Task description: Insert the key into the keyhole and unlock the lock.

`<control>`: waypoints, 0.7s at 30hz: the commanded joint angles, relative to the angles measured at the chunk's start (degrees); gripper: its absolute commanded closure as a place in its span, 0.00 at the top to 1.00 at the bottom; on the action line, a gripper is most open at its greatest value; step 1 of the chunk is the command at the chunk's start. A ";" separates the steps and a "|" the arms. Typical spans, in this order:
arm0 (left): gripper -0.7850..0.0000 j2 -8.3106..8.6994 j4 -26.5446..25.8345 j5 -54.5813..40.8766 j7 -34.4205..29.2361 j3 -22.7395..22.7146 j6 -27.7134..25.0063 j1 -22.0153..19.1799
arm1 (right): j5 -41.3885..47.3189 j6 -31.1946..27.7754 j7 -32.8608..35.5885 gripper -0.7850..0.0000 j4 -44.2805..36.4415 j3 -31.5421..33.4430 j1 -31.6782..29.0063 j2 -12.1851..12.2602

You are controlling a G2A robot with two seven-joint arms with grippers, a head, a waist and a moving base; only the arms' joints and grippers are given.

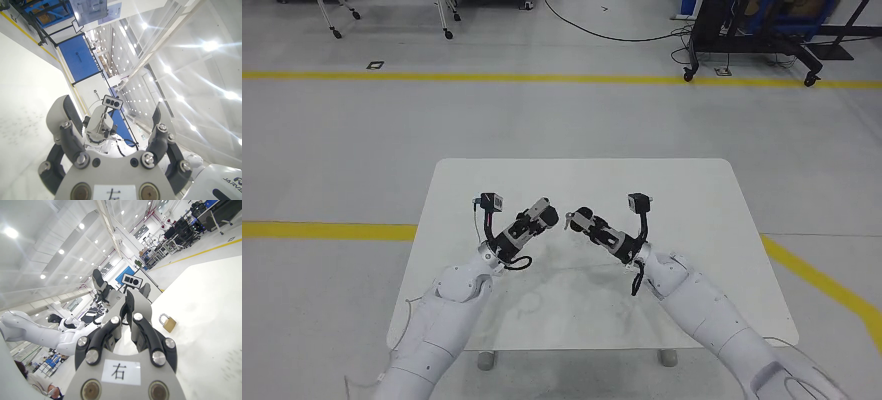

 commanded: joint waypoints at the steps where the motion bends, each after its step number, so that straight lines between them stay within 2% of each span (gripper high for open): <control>1: 0.62 0.02 0.19 1.06 -1.00 0.46 0.11 -0.29 | 1.90 0.00 2.10 0.00 0.08 0.70 -0.01 0.14; 8: 0.53 0.04 0.65 5.64 -0.93 1.49 0.12 -0.94 | 3.68 0.00 4.92 0.00 0.52 2.39 -0.27 0.01; 17: 0.47 0.05 1.41 8.12 -1.41 2.41 0.17 -1.84 | 2.66 0.00 5.57 0.00 2.25 3.41 0.11 -0.84; 21: 0.40 0.01 1.68 9.22 -1.41 3.01 0.24 -2.08 | 2.28 0.00 5.59 0.00 2.89 3.51 0.30 -1.33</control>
